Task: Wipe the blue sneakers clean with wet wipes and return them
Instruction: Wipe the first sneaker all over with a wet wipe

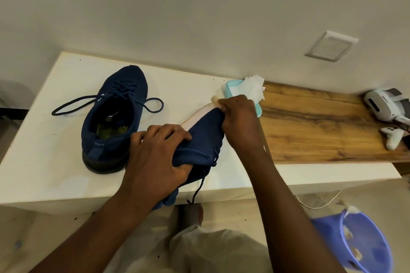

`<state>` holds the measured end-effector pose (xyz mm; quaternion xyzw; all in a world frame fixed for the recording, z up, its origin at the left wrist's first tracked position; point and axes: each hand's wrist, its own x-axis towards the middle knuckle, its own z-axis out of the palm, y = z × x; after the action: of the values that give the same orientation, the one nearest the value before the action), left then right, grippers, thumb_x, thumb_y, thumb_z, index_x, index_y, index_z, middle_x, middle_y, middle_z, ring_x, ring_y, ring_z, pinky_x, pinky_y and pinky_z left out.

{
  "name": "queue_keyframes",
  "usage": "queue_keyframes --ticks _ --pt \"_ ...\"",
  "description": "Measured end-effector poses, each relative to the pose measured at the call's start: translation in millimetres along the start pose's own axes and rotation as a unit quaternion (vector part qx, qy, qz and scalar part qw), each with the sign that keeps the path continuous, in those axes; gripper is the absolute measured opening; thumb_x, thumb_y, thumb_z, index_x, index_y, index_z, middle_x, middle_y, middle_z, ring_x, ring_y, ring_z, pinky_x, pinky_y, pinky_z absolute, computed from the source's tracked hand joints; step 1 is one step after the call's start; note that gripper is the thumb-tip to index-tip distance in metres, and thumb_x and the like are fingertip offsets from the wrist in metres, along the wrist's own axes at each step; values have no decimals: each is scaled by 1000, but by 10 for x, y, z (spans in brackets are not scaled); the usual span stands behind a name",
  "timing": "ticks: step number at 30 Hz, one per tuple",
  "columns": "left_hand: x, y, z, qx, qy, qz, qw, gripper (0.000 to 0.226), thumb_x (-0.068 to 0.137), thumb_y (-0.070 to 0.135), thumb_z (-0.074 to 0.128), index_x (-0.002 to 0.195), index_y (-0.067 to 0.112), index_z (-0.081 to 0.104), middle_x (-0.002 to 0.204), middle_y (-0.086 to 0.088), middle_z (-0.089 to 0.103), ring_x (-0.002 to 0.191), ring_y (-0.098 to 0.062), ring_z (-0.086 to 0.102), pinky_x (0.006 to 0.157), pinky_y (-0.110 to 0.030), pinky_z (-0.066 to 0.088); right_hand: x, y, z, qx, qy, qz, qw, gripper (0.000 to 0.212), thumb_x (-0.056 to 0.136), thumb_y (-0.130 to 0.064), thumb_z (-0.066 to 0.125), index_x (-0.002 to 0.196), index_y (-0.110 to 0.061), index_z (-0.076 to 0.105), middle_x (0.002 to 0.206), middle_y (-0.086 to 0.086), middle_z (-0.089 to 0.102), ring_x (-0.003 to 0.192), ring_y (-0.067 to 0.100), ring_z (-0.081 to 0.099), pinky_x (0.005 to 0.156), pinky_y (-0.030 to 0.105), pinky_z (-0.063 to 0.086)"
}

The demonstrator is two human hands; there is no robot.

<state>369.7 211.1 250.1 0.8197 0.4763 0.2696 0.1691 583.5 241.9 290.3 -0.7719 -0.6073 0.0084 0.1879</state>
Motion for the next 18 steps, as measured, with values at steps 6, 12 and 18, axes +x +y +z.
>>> queue_keyframes --ticks 6,12,18 --pt "24 -18 10 -5 6 -7 1000 44 65 41 64 109 39 58 114 22 57 107 -10 53 90 -33 27 -181 -126 42 0 4 -60 998 38 89 2 56 121 -13 69 117 10 62 107 27 52 86 28 42" --pt "-2 -8 -11 -1 -10 -2 1000 44 64 42 64 108 41 58 114 23 55 108 -8 51 89 -31 24 29 159 36 -3 34 57 998 37 94 -1 56 127 -12 65 123 10 61 112 27 55 88 24 41" --pt "43 -39 -25 0 -5 -17 1000 45 65 43 62 110 41 58 113 23 56 109 -10 51 89 -33 26 -180 -115 74 9 17 -82 996 39 88 5 57 120 -12 70 118 8 64 109 25 52 90 29 44"
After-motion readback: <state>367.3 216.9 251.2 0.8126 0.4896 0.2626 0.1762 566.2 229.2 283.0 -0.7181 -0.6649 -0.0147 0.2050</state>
